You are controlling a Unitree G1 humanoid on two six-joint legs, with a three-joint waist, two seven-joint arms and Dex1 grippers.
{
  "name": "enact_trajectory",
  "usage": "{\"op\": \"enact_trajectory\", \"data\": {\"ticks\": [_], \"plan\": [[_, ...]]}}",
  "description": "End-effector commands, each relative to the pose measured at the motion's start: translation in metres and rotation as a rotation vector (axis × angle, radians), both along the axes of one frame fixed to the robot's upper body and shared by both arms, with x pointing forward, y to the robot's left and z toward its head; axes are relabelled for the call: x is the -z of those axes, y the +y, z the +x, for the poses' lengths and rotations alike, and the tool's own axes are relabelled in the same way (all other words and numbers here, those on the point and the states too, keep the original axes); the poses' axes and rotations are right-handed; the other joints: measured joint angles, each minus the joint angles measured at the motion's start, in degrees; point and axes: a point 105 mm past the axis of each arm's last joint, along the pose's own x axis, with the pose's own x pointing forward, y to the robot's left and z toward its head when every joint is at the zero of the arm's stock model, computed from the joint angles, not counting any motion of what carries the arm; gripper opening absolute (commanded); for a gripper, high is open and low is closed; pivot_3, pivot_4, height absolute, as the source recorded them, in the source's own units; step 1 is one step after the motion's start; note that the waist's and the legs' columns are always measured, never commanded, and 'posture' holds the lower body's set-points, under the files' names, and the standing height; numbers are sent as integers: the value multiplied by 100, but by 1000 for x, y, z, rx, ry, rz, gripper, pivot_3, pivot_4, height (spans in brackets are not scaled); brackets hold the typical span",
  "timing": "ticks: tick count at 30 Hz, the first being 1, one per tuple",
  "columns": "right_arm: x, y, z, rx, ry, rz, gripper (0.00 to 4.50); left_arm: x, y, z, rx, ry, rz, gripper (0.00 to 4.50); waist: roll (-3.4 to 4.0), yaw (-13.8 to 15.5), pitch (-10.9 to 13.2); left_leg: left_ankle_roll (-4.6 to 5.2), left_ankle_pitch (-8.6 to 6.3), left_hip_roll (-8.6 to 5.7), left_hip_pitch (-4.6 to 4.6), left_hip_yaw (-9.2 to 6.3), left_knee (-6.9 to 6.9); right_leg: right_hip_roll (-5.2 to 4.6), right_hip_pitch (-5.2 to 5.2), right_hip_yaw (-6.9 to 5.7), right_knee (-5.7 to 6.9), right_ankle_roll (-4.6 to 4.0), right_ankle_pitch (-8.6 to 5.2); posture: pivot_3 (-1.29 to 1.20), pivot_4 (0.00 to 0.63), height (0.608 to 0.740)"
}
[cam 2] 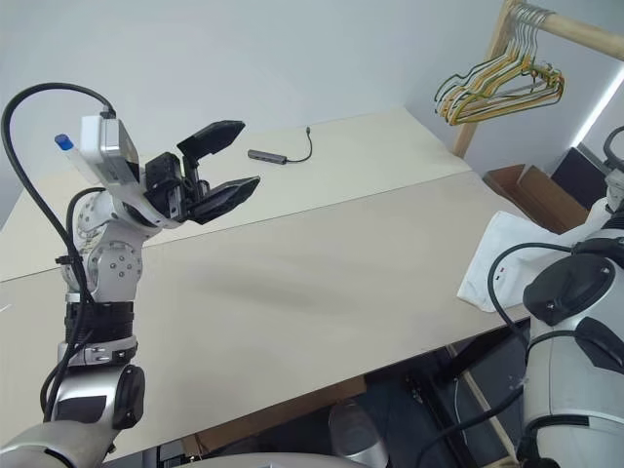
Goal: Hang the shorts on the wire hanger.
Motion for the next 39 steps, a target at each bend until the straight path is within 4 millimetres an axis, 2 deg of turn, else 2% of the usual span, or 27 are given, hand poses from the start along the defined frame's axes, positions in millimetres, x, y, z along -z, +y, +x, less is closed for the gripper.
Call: {"op": "enact_trajectory", "data": {"ticks": [1, 11, 17, 21, 24, 27, 30, 32, 34, 37, 39], "plan": [[-13, -4, -1, 18, -49, -9, 1016, -9, 0, -6, 10, -45, 1, 4500, 0, 13, 0, 0, 0, -1, -1, 0, 0, -1, 0, 0, -3, 1, 0, -247, 0, 740], [-19, -6, -2, 61, -14, -106, 4456, -9, 0, -9, 26, -52, -6, 4500, -1, 31, 1, 0, 0, -1, -1, 2, 0, -1, 0, 2, -5, 3, -1, -233, 0, 740], [-38, -6, -6, 123, 51, -326, 4489, -8, 1, -10, 34, -51, -10, 4500, -1, 74, 1, 0, 0, -1, -1, 3, 0, -2, -1, 4, -5, 4, -1, -234, 0, 740], [-76, 0, -17, 248, 114, -675, 4489, -5, 2, -9, 21, -47, -1, 4500, 1, 120, 1, 0, 0, -1, 0, 3, 0, -2, -4, 6, -3, 4, -1, -233, 0, 740], [-107, 20, -17, 284, 91, -900, 4489, 0, 2, -6, 1, -33, 22, 4500, 1, 133, 2, 0, 0, -1, -2, 3, 0, -2, -8, 8, -3, 4, -1, -233, 0, 740], [-128, 43, -10, 258, 58, -1113, 4489, 11, 4, 1, -50, -6, 67, 4500, 1, 132, 1, 0, 0, -1, -1, 3, 0, -2, -8, 9, -2, 5, -1, -233, 0, 740], [-137, 68, 6, 125, -25, -1229, 4489, 26, 10, 11, -130, 34, 135, 4500, 1, 126, 1, 0, 0, 1, 0, 1, 0, 0, -7, 8, -2, 5, -1, -233, 0, 740], [-137, 92, 23, -38, -82, -1284, 4489, 35, 17, 10, -157, 47, 174, 4500, 0, 126, 2, 0, 0, 0, 0, 2, 1, -1, -7, 9, -2, 6, 0, -212, 0, 740], [-128, 120, 45, -281, -139, -1274, 4489, 40, 27, 6, -190, 55, 193, 4500, 0, 117, 2, 0, 0, 1, 0, -1, 1, 0, -8, 8, -2, 6, 0, -192, 0, 740], [-113, 150, 64, -513, -168, -1249, 4489, 45, 39, 0, -250, 80, 224, 4500, -5, 137, 5, 0, 0, 5, 1, -6, 0, 2, -9, 6, 2, 5, 0, -144, 0, 740], [-96, 177, 75, -749, -261, -1152, 4489, 47, 50, 0, -325, 117, 230, 4500, -13, 211, 10, 0, 0, 3, -1, -15, 1, -2, -9, 1, 5, 6, 1, -144, 0, 740]]}}
